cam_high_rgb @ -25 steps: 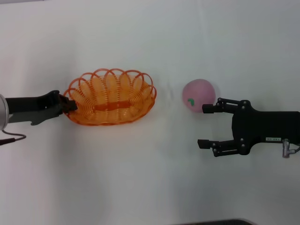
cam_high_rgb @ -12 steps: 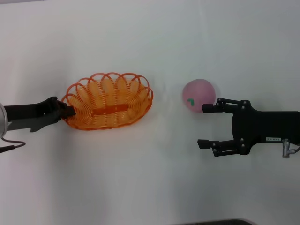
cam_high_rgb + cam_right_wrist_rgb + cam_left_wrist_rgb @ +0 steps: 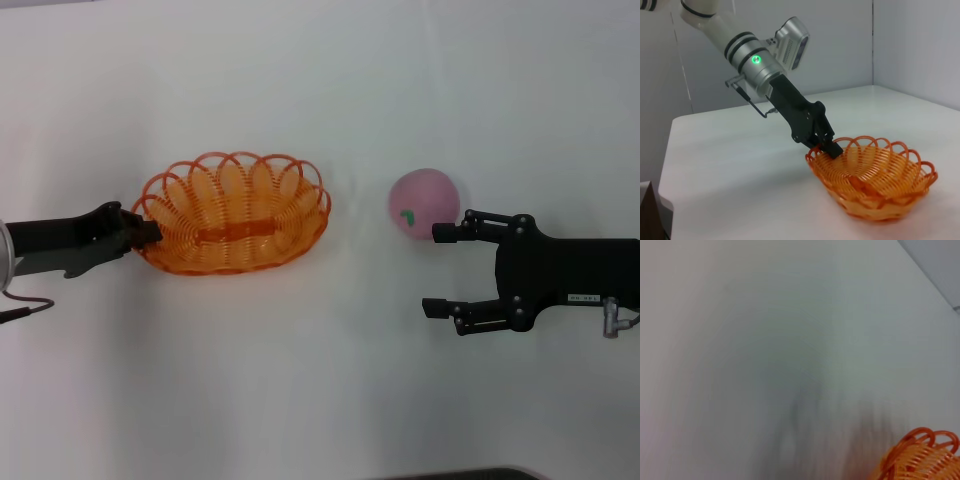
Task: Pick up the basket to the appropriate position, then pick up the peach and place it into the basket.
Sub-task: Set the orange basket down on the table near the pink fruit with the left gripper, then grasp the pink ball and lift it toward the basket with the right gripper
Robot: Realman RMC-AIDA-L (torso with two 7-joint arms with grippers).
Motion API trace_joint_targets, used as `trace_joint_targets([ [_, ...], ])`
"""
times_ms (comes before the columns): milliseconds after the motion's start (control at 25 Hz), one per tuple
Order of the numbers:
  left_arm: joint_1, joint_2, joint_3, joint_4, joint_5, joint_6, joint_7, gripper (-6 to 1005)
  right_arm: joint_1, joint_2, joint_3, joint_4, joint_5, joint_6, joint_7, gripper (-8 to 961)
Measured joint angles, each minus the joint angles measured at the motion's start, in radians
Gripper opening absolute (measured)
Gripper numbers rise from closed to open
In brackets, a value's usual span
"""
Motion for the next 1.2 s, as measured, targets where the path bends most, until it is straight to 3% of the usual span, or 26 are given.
trace_joint_targets([
  [120,0.0,0.0,0.002,0.001,-0.002,0.004,0.002,82,0.001,0.0,0.0,0.0,0.0,0.0,0.0,921],
  [400,0.008,0.0,-0.028,-0.008,-0.026,0.035,0.026,209,0.001,0.0,0.0,0.0,0.0,0.0,0.0,921],
  [760,0.027,0.0,-0.185,-0.016,-0.085,0.131,0.121,400,-0.003,0.0,0.0,0.0,0.0,0.0,0.0,921],
  [960,0.039,0.004,-0.304,-0.022,-0.154,0.197,0.309,540,-0.004,0.0,0.001,0.0,0.0,0.0,0.0,922],
  [1200,0.049,0.006,-0.373,-0.009,-0.203,0.342,0.623,539,-0.005,0.0,0.012,0.001,0.0,0.0,0.0,922],
])
